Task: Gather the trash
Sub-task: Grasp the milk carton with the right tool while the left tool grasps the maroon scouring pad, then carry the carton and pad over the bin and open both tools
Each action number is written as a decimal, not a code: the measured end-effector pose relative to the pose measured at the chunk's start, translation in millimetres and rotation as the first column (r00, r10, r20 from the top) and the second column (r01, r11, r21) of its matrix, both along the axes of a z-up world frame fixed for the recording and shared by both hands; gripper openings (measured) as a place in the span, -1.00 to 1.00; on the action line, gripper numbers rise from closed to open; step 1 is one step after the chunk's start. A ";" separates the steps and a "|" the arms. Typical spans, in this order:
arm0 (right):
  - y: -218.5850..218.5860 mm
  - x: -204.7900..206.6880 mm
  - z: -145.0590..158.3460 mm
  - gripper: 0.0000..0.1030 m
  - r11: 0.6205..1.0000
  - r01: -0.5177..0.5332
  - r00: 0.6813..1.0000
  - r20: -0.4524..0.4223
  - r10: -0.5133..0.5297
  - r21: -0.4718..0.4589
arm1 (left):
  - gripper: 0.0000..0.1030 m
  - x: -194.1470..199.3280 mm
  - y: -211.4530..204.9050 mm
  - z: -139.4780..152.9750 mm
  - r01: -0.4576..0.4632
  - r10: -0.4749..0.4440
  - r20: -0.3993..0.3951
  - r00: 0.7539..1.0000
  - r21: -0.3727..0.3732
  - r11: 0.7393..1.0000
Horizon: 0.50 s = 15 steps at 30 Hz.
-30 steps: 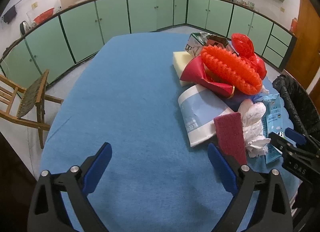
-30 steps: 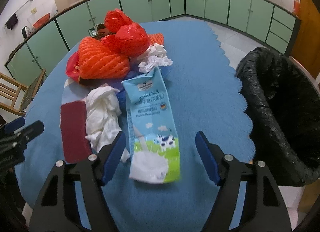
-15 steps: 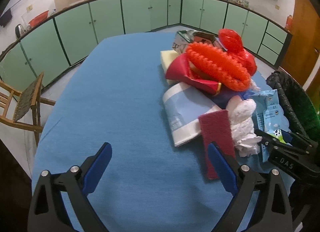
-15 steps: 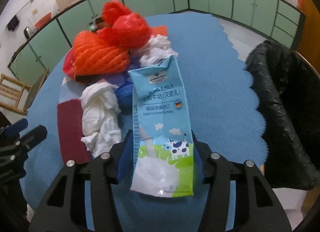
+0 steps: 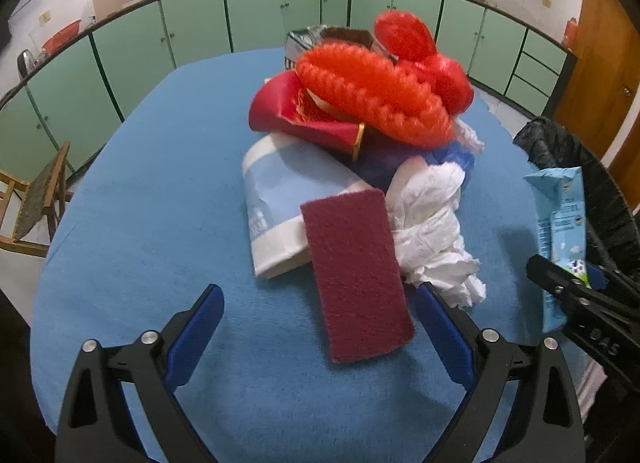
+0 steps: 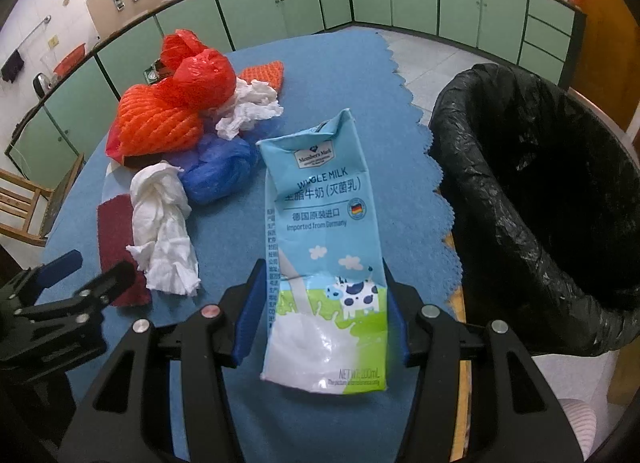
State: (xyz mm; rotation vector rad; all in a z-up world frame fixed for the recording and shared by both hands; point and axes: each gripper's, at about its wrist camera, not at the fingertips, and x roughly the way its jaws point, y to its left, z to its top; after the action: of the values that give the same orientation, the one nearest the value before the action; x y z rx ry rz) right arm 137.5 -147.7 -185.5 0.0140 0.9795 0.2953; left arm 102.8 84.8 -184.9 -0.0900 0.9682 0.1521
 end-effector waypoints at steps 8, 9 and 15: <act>3.1 -0.2 -2.2 -0.01 1.000 -0.005 1.000 -0.007 0.005 -0.005 | 0.17 2.4 1.3 -10.6 0.026 -0.026 0.007 1.000 -0.089 0.996; 2.6 -0.4 -1.8 -0.01 1.000 -0.006 1.000 -0.006 0.006 -0.003 | -0.03 1.7 0.8 -9.4 0.048 -0.047 0.013 0.999 -0.108 0.993; 5.7 -3.5 5.3 -0.01 1.000 -0.013 1.000 0.012 0.014 -0.003 | -0.16 -1.6 2.9 -6.5 0.072 -0.070 0.023 0.997 -0.147 0.986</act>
State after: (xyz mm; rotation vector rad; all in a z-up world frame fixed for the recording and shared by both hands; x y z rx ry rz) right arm 134.0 -142.0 -180.2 0.0033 0.9683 0.3062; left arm 101.2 87.6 -191.4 -0.1930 0.9630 0.0136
